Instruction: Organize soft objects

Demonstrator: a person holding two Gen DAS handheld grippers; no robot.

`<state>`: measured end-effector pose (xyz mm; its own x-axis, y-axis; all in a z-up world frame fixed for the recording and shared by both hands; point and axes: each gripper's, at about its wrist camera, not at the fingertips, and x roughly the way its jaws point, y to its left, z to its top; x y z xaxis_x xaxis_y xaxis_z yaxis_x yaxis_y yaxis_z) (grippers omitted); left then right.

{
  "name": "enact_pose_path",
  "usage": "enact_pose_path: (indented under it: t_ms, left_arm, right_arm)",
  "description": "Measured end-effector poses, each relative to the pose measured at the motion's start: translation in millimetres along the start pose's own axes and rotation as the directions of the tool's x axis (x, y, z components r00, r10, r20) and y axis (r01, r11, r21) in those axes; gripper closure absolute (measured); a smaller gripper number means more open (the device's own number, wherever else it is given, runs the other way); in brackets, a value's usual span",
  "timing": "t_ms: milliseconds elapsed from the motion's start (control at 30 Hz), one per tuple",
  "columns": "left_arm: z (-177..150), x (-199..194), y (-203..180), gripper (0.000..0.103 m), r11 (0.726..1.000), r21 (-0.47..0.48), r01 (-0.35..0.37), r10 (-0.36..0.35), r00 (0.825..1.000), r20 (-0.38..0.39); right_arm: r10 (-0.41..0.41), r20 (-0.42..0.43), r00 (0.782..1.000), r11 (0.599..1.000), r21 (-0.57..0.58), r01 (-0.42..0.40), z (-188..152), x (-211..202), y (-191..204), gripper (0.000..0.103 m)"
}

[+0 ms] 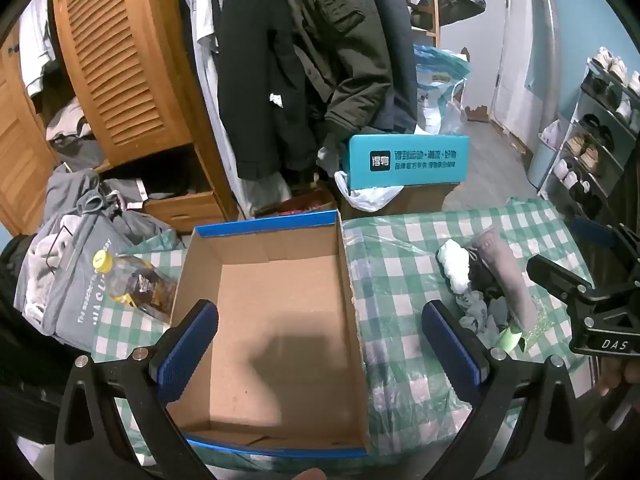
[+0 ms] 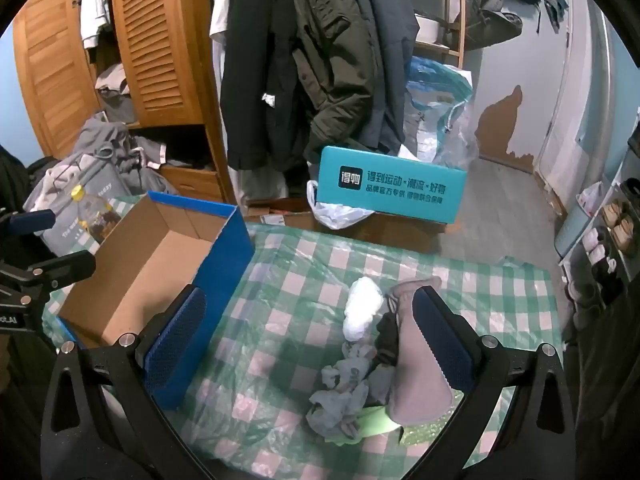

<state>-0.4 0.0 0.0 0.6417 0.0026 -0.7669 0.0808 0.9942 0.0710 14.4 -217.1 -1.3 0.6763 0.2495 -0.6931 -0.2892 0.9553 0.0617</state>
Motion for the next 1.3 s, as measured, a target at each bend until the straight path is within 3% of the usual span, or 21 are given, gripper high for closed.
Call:
enact_pose_path:
  t_ms: [1300]
  left_arm:
    - [-3.2,1.7,-1.8,0.000,1.000,-0.006,0.006,-0.006,1.000,-0.008]
  right_arm:
    - [-0.003,-0.009,1.000,1.000,-0.003,0.003,-0.1,0.0,-1.0,0.001]
